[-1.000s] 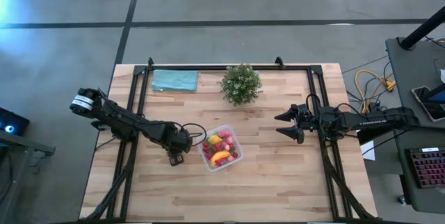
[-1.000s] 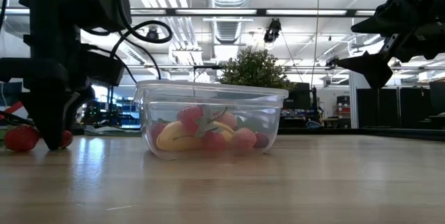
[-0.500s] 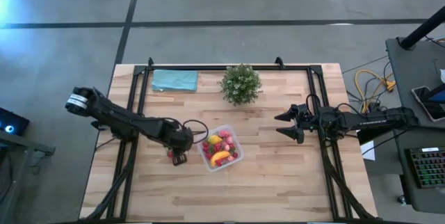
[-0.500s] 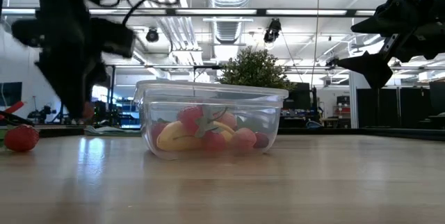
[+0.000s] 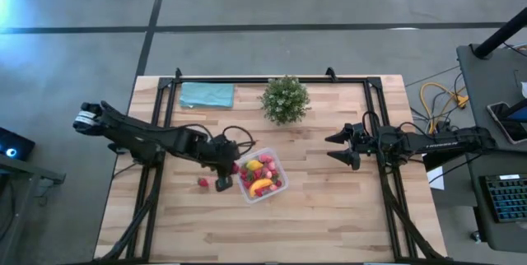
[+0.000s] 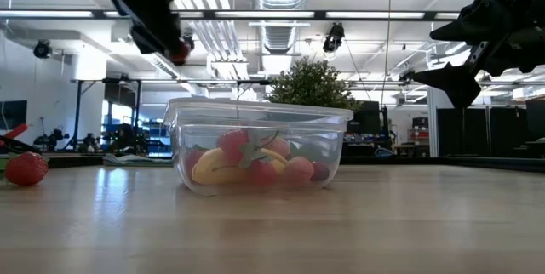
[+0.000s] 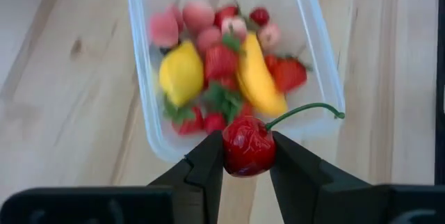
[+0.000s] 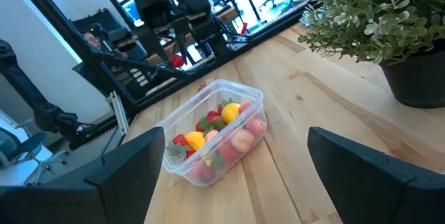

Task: Pick and placing Produce into tupperware
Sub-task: Put the red cherry into the transparent bin

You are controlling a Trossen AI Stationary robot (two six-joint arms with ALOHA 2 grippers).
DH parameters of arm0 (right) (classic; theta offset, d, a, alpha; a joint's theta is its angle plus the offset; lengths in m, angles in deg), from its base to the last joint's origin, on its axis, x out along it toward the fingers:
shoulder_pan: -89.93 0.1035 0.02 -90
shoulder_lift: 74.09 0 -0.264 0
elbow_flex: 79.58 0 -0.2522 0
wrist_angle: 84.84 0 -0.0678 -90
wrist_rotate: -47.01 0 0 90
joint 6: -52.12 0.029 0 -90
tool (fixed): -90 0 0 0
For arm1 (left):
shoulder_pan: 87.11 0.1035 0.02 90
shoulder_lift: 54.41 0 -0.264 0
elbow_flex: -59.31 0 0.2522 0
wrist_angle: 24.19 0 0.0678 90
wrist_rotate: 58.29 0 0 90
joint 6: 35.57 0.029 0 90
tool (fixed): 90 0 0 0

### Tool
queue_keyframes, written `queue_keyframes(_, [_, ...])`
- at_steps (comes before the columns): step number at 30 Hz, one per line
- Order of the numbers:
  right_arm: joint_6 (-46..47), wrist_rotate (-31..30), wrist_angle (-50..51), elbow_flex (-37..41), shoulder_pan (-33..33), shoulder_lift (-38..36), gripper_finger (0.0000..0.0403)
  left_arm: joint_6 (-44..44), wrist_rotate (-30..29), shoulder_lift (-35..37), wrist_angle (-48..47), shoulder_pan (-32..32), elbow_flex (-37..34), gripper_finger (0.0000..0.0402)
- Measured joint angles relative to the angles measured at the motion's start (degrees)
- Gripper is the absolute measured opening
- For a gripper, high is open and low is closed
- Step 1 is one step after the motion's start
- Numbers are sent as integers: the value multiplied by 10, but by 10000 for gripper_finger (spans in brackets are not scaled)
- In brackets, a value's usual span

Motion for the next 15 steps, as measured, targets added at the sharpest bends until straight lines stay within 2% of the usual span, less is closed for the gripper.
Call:
queue_keyframes(4, [0, 0, 0, 0, 0, 0, 347, 1, 1, -48, 51, 14, 12, 86])
queue_keyframes(9, [0, 0, 0, 0, 0, 0, 349, -20, 1, -114, 70, 24, 37, 95])
queue_keyframes(15, [0, 0, 0, 0, 0, 0, 346, -51, 2, -154, 66, 26, 62, 162])
